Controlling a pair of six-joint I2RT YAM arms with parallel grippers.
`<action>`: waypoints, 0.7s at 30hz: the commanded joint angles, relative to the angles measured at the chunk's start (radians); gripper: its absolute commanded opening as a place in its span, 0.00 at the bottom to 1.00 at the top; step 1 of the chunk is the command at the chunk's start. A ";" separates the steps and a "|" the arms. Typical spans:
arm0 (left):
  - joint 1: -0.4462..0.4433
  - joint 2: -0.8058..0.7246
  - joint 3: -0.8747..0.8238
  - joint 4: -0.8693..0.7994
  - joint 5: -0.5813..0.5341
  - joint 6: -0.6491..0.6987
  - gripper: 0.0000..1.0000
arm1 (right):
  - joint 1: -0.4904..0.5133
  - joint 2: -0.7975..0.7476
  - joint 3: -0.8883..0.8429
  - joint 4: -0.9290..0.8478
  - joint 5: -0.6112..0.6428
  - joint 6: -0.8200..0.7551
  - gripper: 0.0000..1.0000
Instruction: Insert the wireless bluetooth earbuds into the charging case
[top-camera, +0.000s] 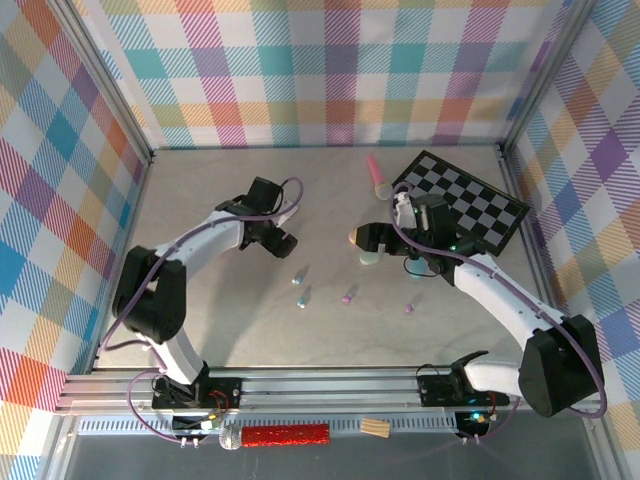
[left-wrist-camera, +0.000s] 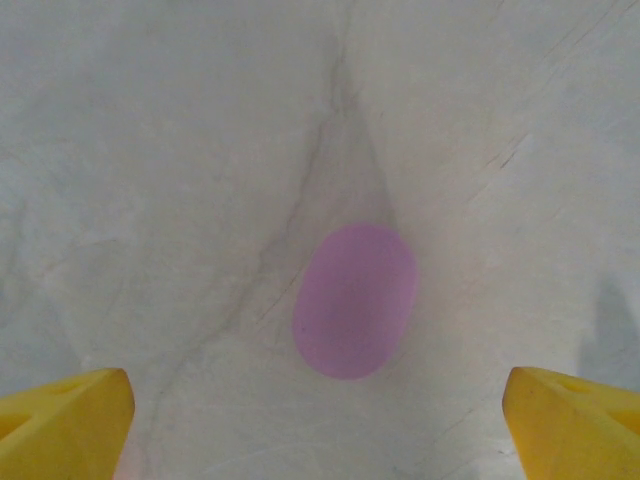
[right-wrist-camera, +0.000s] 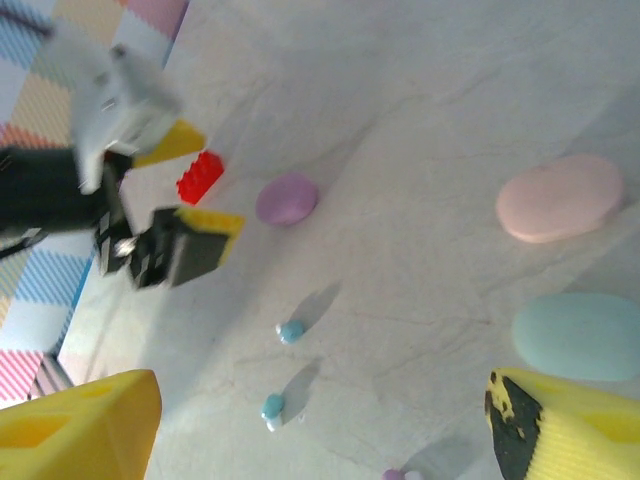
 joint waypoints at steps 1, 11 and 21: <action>0.012 0.075 0.068 -0.140 0.008 0.031 0.94 | 0.032 -0.004 -0.015 0.001 -0.028 -0.047 0.84; 0.038 0.227 0.162 -0.160 0.066 0.054 0.84 | 0.076 0.046 -0.009 0.025 -0.031 -0.043 0.84; 0.044 0.256 0.171 -0.155 0.107 0.060 0.58 | 0.076 0.072 0.009 0.022 -0.016 -0.042 0.84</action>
